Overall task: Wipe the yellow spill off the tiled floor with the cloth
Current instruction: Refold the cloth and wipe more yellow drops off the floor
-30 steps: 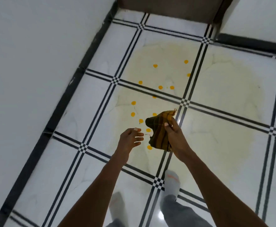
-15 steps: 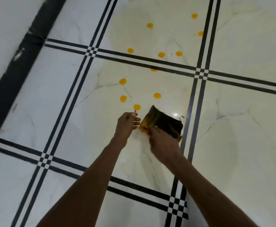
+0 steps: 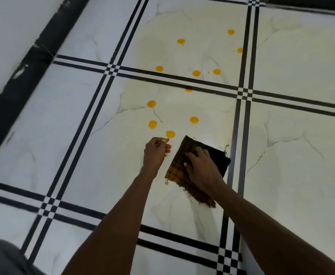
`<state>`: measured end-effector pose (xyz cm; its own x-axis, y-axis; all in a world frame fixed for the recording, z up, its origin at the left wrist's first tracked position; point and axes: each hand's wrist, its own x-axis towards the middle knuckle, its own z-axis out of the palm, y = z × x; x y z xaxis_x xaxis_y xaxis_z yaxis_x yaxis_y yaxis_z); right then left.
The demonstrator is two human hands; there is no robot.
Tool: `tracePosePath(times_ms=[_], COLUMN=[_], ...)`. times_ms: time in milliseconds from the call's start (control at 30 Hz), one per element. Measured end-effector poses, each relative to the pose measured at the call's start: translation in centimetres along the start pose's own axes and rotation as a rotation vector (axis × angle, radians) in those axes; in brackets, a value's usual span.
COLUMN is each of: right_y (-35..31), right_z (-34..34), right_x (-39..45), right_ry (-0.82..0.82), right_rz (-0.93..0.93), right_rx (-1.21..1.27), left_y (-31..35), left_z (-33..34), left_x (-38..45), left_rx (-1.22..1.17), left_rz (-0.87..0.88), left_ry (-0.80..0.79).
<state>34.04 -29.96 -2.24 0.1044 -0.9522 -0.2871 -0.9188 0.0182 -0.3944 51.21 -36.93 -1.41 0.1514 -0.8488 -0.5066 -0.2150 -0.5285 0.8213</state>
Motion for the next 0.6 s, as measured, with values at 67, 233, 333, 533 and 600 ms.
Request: tracePosePath(times_ms=[67,233,333,533,600], right_y=[-0.3,0.9,2.4,4.7,5.5], right_z=[0.5,4.0,5.8,4.4,3.3], right_x=[-0.6,-0.4,-1.0,0.1,3.0], right_ry=[0.025,0.149,0.202,0.181,0.21], right_rz=[0.013,0.021,-0.023,-0.094,-0.068], right_rx=[-0.012,-0.052,-0.127,-0.211,-0.214], left_y=[-0.6,-2.1,-3.4,-5.6,-5.7], left_z=[-1.0,-2.0,-2.6,-4.1,-4.7], left_x=[-0.4,1.5,3.1,4.4,5.9], left_rx=[0.04,0.211,0.365,0.743,0.821], left_rz=[-0.004,0.229,0.378,0.532,0.58], left_ry=[0.025,0.259,0.311,0.393,0.438])
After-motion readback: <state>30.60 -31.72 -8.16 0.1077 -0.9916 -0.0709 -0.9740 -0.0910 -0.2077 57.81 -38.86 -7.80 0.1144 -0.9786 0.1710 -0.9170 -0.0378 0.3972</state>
